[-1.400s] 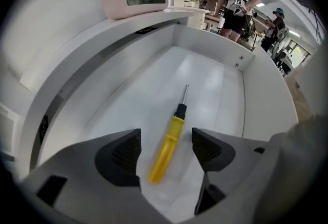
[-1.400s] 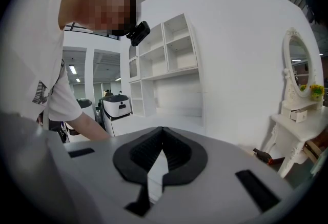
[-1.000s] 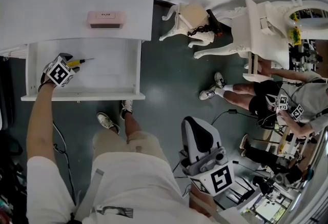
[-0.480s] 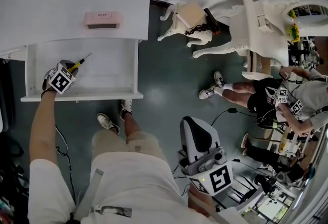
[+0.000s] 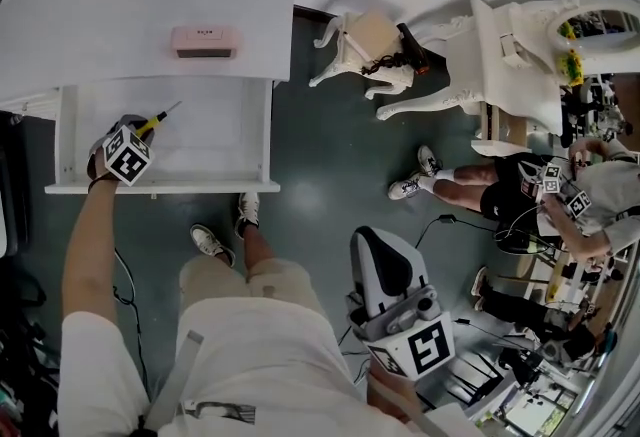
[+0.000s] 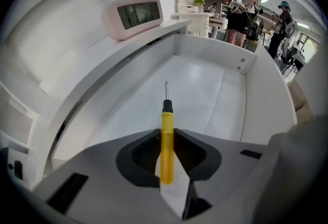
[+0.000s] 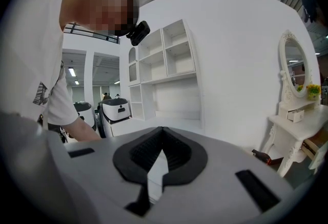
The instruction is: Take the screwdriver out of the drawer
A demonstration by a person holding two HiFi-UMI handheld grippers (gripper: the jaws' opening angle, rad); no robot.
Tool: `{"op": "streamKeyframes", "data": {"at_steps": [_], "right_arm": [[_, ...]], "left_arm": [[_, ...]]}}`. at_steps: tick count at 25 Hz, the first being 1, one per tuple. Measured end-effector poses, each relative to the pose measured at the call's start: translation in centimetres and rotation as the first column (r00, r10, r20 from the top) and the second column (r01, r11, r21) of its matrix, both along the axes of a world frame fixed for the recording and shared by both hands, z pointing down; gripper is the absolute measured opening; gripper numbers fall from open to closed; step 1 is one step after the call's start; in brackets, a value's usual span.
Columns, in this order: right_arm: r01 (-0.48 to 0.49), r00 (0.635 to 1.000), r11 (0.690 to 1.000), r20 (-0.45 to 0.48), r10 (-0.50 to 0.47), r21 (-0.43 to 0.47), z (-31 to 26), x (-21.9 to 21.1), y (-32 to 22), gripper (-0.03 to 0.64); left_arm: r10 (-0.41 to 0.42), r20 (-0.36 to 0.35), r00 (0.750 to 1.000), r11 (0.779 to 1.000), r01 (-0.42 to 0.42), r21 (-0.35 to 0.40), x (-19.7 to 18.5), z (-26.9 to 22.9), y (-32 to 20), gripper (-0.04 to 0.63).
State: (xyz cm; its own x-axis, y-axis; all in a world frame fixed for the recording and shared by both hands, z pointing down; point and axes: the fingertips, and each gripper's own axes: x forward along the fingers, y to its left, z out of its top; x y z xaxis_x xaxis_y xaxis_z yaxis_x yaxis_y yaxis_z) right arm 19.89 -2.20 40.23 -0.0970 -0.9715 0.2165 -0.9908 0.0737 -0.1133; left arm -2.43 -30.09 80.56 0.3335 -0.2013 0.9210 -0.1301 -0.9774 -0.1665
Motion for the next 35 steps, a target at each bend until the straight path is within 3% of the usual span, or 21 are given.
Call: {"op": "streamKeyframes", "data": {"at_steps": [8, 13, 23, 26, 29, 32, 35], "right_arm": [[0.036, 0.999, 0.998, 0.0, -0.036, 0.052, -1.3, -1.7, -0.3, 0.009], [0.063, 0.998, 0.996, 0.006, -0.064, 0.069, -1.9, -3.2, -0.7, 0.009], [0.16, 0.987, 0.981, -0.008, -0.16, 0.111, -3.6, -6.9, -2.6, 0.009], [0.171, 0.985, 0.978, -0.024, -0.169, 0.123, -4.4, -7.4, -3.2, 0.009], [0.184, 0.983, 0.973, -0.039, -0.18, 0.137, -5.1, -7.6, -3.8, 0.009], [0.199, 0.98, 0.968, -0.052, -0.193, 0.151, -5.7, -7.9, -4.3, 0.009], [0.22, 0.975, 0.962, -0.062, -0.213, 0.162, -6.3, -8.5, -4.8, 0.009]], "left_arm": [[-0.036, -0.067, 0.997, 0.998, 0.039, 0.039, -0.9, -3.7, 0.0, 0.087], [0.001, -0.093, 0.996, 0.996, 0.007, 0.088, -1.6, -6.5, 0.9, 0.087], [-0.063, -0.225, 0.972, 0.982, 0.1, 0.16, -3.9, -12.8, 2.2, 0.087], [-0.149, -0.307, 0.94, 0.971, 0.197, 0.133, -4.9, -14.9, 2.2, 0.087], [-0.254, -0.411, 0.876, 0.947, 0.311, 0.079, -5.6, -17.4, 1.9, 0.087], [-0.301, -0.478, 0.825, 0.925, 0.374, 0.064, -6.1, -19.6, 1.9, 0.087], [-0.314, -0.521, 0.793, 0.912, 0.405, 0.067, -6.7, -21.7, 2.2, 0.087]]}}
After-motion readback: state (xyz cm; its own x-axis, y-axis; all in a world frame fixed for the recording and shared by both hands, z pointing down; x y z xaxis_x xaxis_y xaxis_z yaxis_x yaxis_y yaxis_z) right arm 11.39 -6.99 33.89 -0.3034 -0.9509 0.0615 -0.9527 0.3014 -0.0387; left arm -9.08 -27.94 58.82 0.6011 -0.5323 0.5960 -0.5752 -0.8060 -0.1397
